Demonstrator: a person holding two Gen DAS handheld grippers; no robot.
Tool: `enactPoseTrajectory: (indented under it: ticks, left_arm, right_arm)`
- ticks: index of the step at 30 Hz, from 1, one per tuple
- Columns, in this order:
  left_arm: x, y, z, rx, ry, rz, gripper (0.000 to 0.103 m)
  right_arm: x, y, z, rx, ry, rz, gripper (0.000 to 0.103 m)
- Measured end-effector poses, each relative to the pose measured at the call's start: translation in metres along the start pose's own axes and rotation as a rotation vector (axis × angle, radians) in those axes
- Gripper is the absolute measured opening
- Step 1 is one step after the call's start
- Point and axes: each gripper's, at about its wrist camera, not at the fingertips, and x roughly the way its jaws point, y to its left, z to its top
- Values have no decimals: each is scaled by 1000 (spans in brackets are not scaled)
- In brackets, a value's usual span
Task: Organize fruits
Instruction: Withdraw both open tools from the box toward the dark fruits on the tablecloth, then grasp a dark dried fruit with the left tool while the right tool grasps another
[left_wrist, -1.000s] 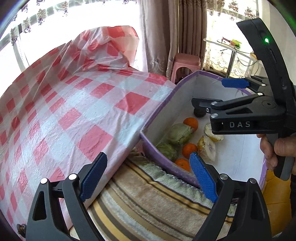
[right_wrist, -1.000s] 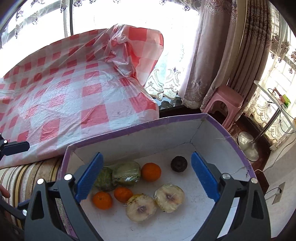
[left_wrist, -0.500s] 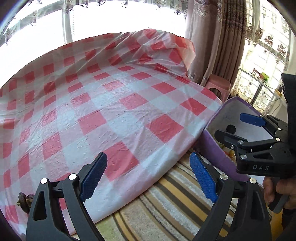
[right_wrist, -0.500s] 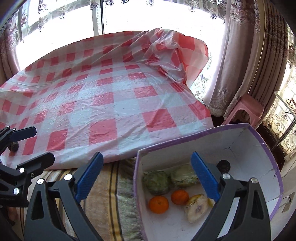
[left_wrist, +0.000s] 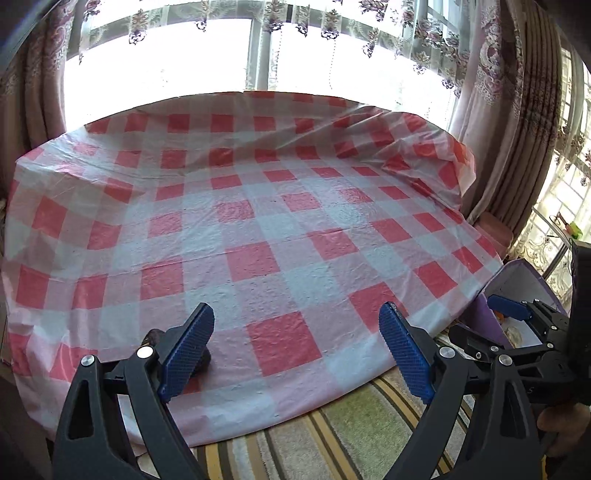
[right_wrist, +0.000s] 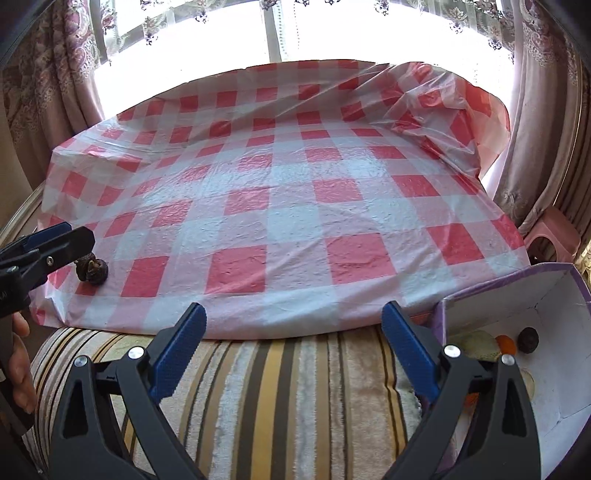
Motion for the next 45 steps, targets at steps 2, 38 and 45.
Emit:
enactPoseTrajectory:
  ticks: [2,38,45]
  left_arm:
    - [-7,18,-1,-46,-3,-4,88]
    - [24,136,-47,-430,104,-56,47]
    - [34,138,-42,-402,152,-54,47]
  right_arm:
    - [0,7,0,0,-15,10,96]
    - [48,165,23,-337,68,301,96]
    - [57,174,24,-362,91,321,96]
